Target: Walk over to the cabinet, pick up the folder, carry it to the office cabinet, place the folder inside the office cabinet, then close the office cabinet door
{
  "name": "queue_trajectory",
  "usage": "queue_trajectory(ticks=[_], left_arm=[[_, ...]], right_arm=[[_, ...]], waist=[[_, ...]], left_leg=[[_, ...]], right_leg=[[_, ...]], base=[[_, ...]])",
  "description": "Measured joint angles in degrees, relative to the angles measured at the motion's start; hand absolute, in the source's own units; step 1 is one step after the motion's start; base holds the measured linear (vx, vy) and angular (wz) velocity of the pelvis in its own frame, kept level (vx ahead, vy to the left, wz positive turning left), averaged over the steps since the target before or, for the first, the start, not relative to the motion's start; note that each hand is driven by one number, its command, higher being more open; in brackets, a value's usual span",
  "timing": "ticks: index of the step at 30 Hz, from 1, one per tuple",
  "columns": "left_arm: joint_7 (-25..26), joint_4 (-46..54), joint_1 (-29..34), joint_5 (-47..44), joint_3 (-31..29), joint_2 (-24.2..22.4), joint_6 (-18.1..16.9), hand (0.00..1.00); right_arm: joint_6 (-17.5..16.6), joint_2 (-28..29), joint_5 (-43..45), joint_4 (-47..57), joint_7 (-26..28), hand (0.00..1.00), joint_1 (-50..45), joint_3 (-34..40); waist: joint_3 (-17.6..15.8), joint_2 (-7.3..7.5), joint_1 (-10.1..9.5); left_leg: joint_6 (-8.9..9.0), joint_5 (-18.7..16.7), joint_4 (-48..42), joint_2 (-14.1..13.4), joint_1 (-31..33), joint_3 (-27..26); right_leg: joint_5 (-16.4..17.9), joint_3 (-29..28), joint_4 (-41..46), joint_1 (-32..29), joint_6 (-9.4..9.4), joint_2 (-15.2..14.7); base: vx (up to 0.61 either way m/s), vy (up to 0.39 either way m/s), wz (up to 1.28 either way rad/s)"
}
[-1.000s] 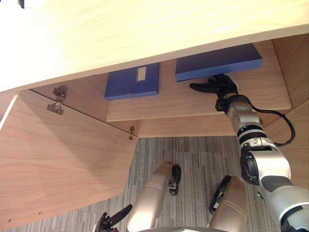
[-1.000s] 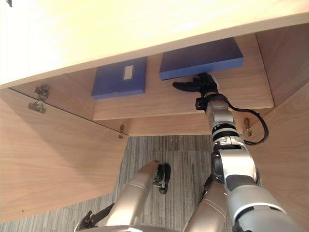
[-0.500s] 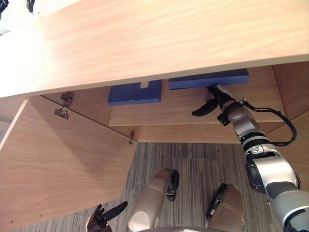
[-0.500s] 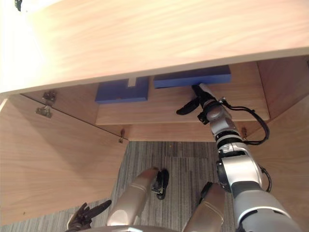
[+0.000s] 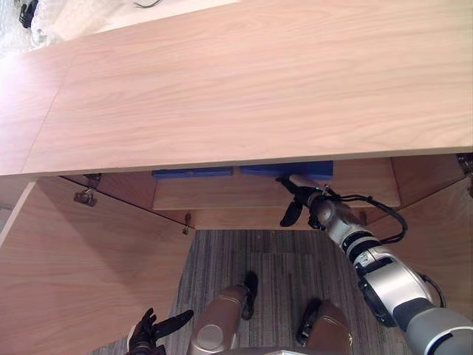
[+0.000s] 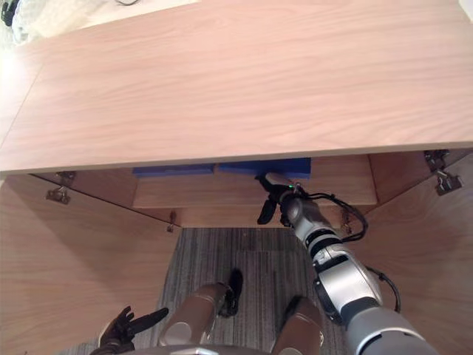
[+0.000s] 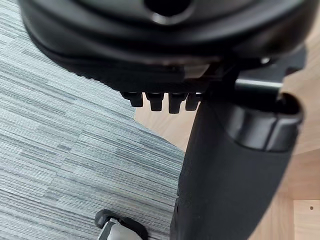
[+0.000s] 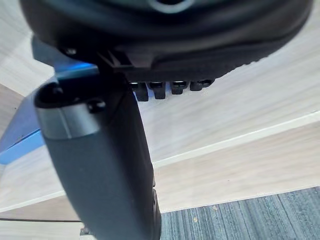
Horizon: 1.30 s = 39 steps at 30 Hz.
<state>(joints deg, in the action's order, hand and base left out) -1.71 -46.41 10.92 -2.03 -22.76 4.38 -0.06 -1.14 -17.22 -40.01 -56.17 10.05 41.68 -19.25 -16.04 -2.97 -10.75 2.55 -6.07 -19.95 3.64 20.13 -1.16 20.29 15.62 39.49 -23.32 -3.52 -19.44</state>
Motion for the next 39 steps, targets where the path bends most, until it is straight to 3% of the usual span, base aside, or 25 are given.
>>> queue_trajectory(ticks=[4,19,22,25,28,30,32,34,37,39], left_arm=[[-0.1,-1.1,0.0,0.6,1.8,1.8,0.0,1.0],[-1.1,-0.6,-3.7,2.7,4.3,4.6,0.2,1.0],[-1.3,2.8,-3.6,2.9,4.6,4.3,0.6,1.0],[-1.3,1.8,-2.7,2.9,4.1,3.6,0.8,1.0],[-0.4,-4.2,-4.3,2.9,2.2,0.6,0.7,1.0],[0.0,-7.7,-4.6,3.9,1.5,-1.5,1.0,1.0],[0.4,-9.0,-4.5,3.9,1.5,-2.2,1.4,1.0],[2.0,-9.2,-4.9,3.9,2.2,-2.2,1.4,1.0],[4.3,-9.2,-7.3,4.1,5.1,-2.5,1.3,1.0],[5.2,-9.2,-8.6,5.1,6.7,-3.6,1.0,1.0]], right_arm=[[0.3,1.6,1.0,-1.0,0.6,1.0,-1.4,0.0],[0.1,3.4,4.2,-4.9,3.5,1.0,-7.3,2.1],[2.5,3.4,4.1,-7.8,6.5,1.0,-7.8,1.6],[3.7,3.4,4.0,-9.9,8.6,1.0,-9.7,-0.5],[3.8,2.5,3.5,-10.3,8.7,1.0,-11.8,-0.5],[3.8,2.5,3.6,-11.2,8.2,1.0,-13.0,0.2],[3.4,2.6,4.2,-11.3,7.3,1.0,-15.3,3.1],[3.4,2.9,7.1,-11.8,3.3,1.0,-19.2,15.2],[4.5,3.9,15.8,-11.6,-3.6,1.0,-25.4,26.7],[4.9,4.7,21.2,-10.6,-6.5,1.0,-29.6,29.6]], waist=[[1.0,0.67,-0.61],[2.6,-0.8,-0.32],[2.4,-1.17,-1.06],[2.4,-1.94,-1.36],[2.8,-1.93,-0.08],[4.6,-1.09,0.38],[6.3,-0.23,0.44],[6.9,-0.46,2.22],[7.4,-0.8,3.6],[7.5,-0.75,3.89]], left_leg=[[1.38,4.0,8.3,-2.1,-4.0,0.6],[2.11,4.9,9.9,-6.2,-9.8,0.2],[2.59,2.5,5.4,-6.8,-9.0,1.4],[3.33,-2.2,-0.7,-6.9,-8.7,9.1],[3.01,-3.7,-2.0,-6.8,-8.9,8.7],[2.97,-4.0,-0.2,-6.3,-9.1,8.1],[2.03,-3.4,1.3,-5.7,-9.8,8.1],[1.17,-2.9,2.4,-5.3,-11.1,7.9],[0.25,-2.7,3.5,-4.7,-12.8,6.1],[-0.44,-2.5,4.8,-4.4,-14.6,3.7]], right_leg=[[-2.2,1.7,-5.5,2.8,1.27,3.0],[-9.1,2.4,-17.4,12.2,1.81,9.5],[-10.2,0.4,-18.2,12.4,2.29,11.0],[-11.1,-4.2,-18.4,12.3,2.78,13.6],[-13.2,-7.8,-20.0,11.9,2.08,15.0],[-15.6,-10.5,-23.4,11.4,1.68,15.8],[-18.0,-12.4,-26.8,11.7,1.12,16.3],[-19.8,-12.9,-29.9,13.8,0.75,16.2],[-20.5,-14.7,-30.6,14.7,0.5,15.5],[-20.8,-17.0,-30.2,14.9,0.2,15.3]], base=[[0.03,-0.067,-0.01],[-0.02,0.0,-0.1],[-0.1,0.022,-0.38],[-0.09,0.034,-0.82],[-0.07,0.081,-0.58],[-0.03,0.142,-0.59],[0.05,0.115,-0.48],[0.08,0.082,-0.15],[0.05,0.11,-0.21],[-0.02,0.093,-0.59]])
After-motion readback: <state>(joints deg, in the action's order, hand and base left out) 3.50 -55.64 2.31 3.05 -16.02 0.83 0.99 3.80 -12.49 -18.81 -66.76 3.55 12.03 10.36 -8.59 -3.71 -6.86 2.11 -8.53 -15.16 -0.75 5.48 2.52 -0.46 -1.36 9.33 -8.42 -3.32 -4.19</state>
